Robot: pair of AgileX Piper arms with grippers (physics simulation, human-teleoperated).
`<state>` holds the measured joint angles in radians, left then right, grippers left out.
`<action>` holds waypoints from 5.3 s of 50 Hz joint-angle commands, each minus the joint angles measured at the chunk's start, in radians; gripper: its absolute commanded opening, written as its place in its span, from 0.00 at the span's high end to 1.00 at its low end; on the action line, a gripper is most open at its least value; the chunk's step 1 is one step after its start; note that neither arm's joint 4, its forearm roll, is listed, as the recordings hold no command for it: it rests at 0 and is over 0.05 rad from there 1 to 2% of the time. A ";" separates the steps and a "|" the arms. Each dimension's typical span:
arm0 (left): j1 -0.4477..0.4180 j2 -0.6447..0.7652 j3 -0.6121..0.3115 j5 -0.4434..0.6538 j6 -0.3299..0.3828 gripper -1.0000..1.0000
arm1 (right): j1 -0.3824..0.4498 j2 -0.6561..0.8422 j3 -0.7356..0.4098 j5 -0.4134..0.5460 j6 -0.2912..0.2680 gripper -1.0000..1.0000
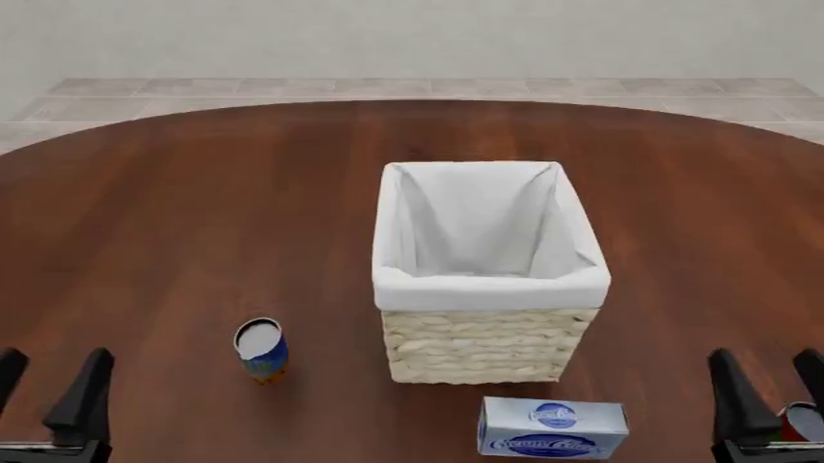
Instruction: Pick up the cream cheese box, and put it in the basket.
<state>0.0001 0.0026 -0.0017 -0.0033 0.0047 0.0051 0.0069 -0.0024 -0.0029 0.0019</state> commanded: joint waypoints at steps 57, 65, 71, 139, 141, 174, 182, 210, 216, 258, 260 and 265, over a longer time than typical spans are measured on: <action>-0.111 0.002 -0.030 0.048 0.037 0.00 | 0.341 0.507 -0.492 0.179 -0.319 0.00; -0.104 -0.002 -0.013 0.039 0.040 0.00 | 0.387 0.535 -0.513 0.233 -0.342 0.00; -0.107 -0.002 -0.006 0.034 0.040 0.00 | 0.445 0.474 -0.497 0.382 -0.402 0.00; -0.129 0.000 0.001 0.050 -0.009 0.00 | 0.550 0.682 -0.636 0.970 -0.717 0.00; -0.129 0.001 0.001 0.051 -0.011 0.00 | 0.529 0.685 -0.616 0.958 -0.754 0.00; -0.128 0.000 0.001 0.063 -0.049 0.00 | 0.597 0.939 -0.537 0.667 -0.674 0.00; -0.141 -0.001 0.001 0.066 -0.046 0.00 | 0.607 0.970 -0.523 0.644 -0.669 0.00; -0.138 -0.002 0.002 0.068 -0.042 0.00 | 0.610 1.074 -0.472 0.547 -0.690 0.00; -0.143 -0.002 0.002 0.070 -0.043 0.00 | 0.602 1.090 -0.462 0.528 -0.700 0.00; -0.150 -0.002 0.002 0.080 -0.041 0.00 | 0.517 1.137 -0.412 0.428 -0.824 1.00; -0.150 -0.002 0.002 0.081 -0.040 0.00 | 0.519 1.129 -0.411 0.436 -0.825 1.00; -0.151 -0.002 0.002 0.080 -0.040 0.00 | 0.505 1.105 -0.413 0.444 -0.844 1.00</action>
<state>-0.1495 0.0001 0.0000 0.0771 -0.0359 0.5279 1.1375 -0.4138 0.4318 -0.8300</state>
